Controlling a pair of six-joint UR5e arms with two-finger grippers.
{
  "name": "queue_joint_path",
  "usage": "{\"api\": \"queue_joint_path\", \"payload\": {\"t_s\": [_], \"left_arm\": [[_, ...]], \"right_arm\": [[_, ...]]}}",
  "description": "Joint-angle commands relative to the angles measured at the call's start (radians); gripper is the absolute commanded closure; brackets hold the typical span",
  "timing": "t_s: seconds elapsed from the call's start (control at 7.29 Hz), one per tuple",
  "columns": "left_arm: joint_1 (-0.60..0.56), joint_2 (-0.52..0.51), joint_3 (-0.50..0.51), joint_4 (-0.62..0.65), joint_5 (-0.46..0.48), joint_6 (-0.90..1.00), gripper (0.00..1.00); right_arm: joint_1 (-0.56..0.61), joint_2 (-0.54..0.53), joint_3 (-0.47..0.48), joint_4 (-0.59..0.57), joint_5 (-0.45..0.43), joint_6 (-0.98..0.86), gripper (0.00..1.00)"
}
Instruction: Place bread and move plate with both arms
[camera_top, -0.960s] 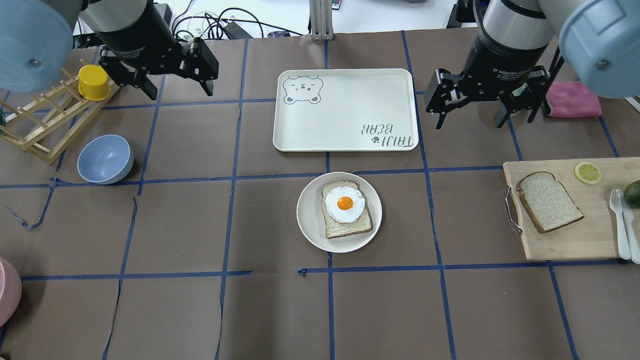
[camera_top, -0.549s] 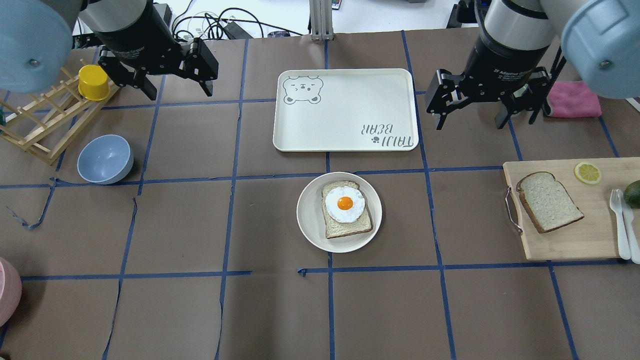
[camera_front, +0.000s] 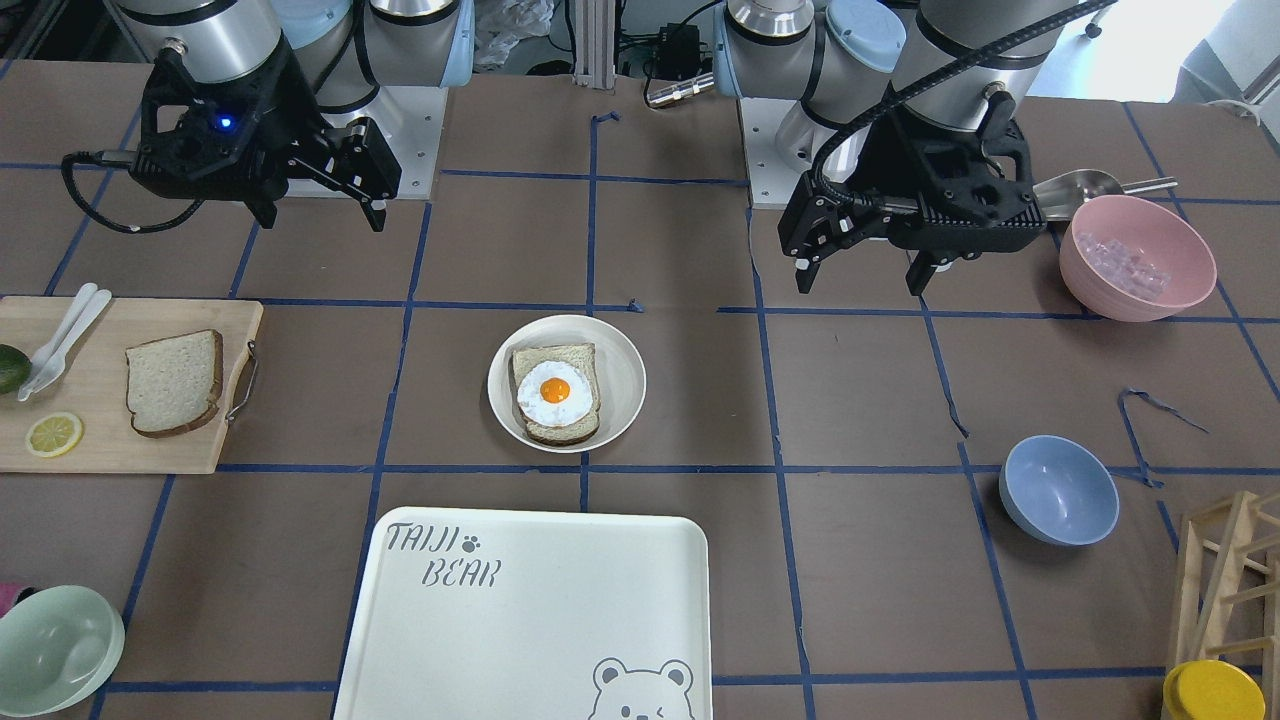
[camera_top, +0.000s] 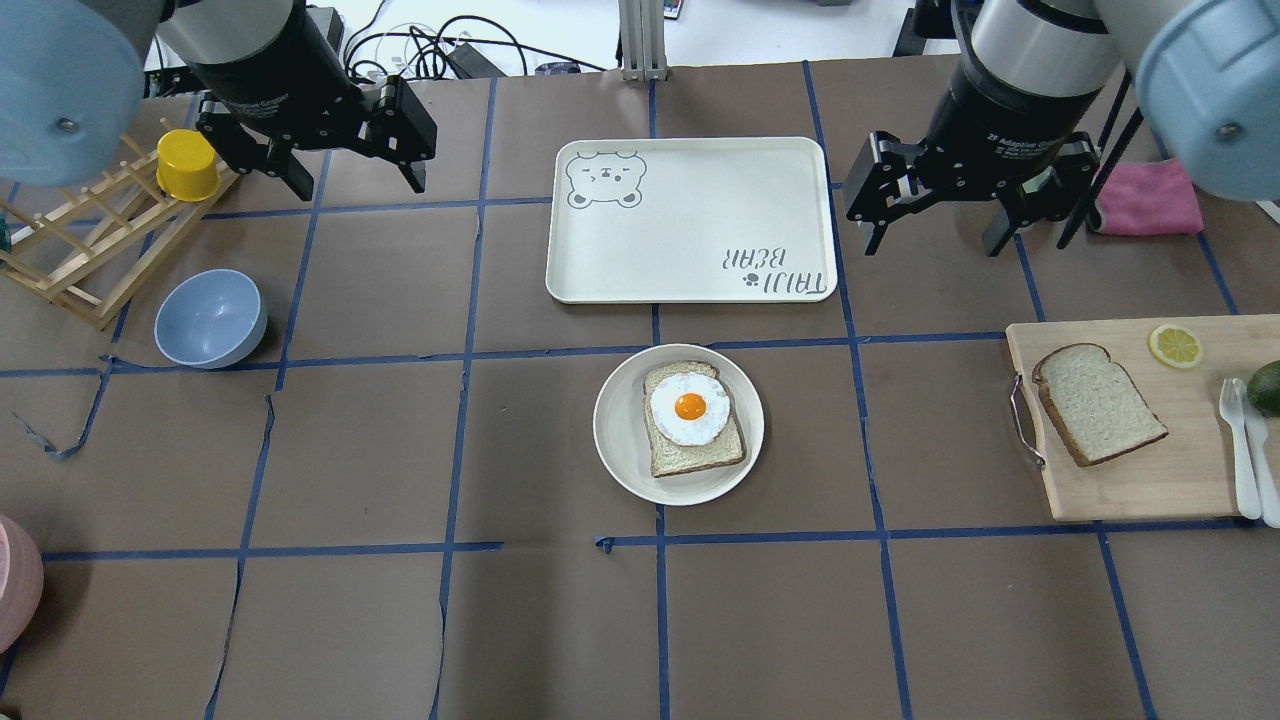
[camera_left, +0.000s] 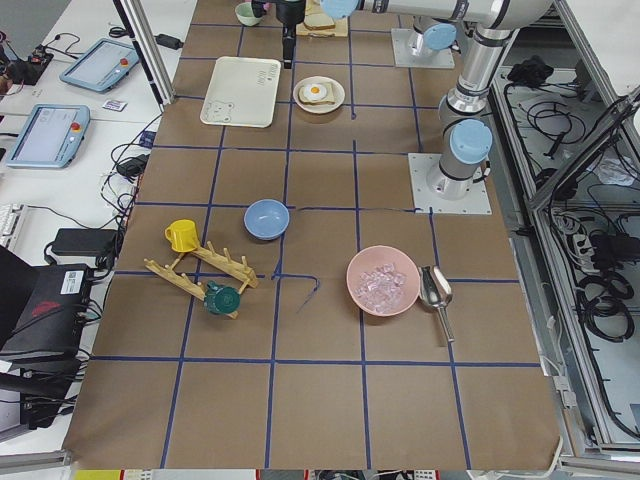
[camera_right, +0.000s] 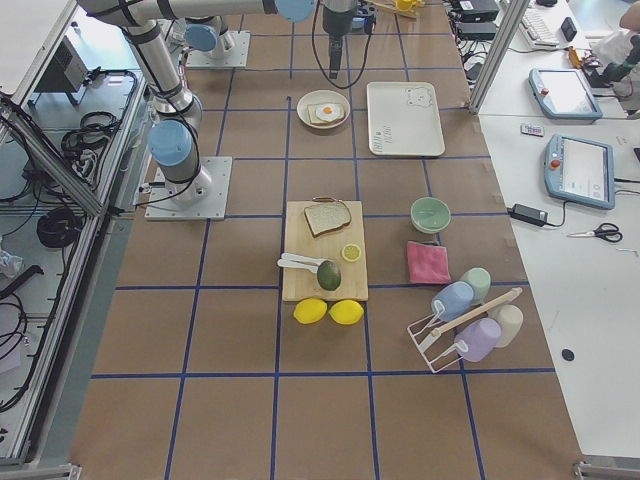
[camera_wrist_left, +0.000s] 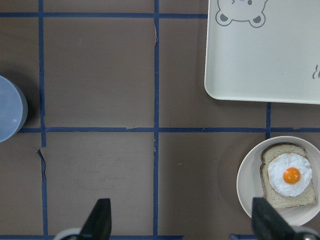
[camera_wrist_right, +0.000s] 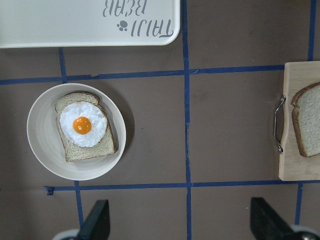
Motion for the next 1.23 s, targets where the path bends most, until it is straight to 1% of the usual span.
{"api": "queue_joint_path", "payload": {"t_s": [0.0,1.1], "left_arm": [[0.000,0.000,0.000,0.000,0.001,0.000,0.00],[0.000,-0.002,0.000,0.006,-0.004,0.000,0.00]], "right_arm": [[-0.005,-0.002,0.003,-0.010,-0.001,0.000,0.00],[-0.007,-0.004,0.007,-0.007,-0.001,-0.014,0.00]]}}
